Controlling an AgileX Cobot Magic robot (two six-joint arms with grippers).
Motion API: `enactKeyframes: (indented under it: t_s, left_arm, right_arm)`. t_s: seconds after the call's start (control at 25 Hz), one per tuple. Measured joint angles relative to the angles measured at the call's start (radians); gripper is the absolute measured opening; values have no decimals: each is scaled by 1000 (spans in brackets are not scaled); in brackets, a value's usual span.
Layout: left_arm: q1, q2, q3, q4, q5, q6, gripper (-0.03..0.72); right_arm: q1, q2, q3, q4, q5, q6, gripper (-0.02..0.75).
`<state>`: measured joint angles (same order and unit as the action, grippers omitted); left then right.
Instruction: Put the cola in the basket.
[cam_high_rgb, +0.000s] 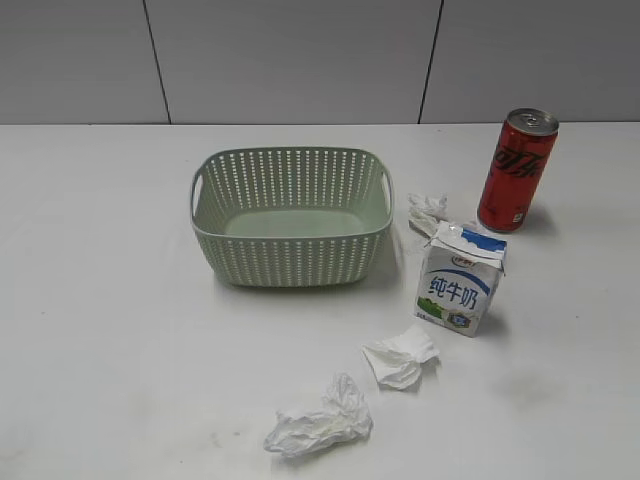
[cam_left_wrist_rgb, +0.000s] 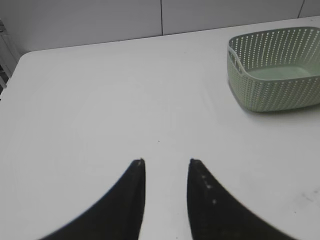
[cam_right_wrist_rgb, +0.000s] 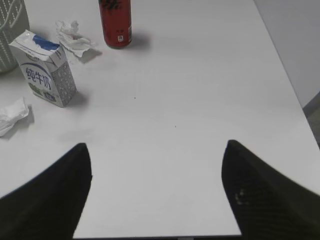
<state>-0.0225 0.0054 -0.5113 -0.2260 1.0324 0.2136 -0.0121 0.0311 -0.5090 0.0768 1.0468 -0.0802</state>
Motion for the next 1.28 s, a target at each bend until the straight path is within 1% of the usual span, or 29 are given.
enactKeyframes:
  t_s: [0.12,0.24,0.76,1.0,1.28]
  left_arm:
    - [0,0,0,0,0,0,231]
    - [0,0,0,0,0,0,231]
    - [0,0,0,0,0,0,232]
    - [0,0,0,0,0,0,230]
    - [0,0,0,0,0,0,230]
  right_arm:
    - [0,97,-24,0,1,25,645]
    - [0,208,-85,0,0,31,657]
    - [0,783,-348,5,-2,56,653]
    - [0,1066,-524,7,-4,60,636]
    - [0,1317,-724,8,-7,59,614]
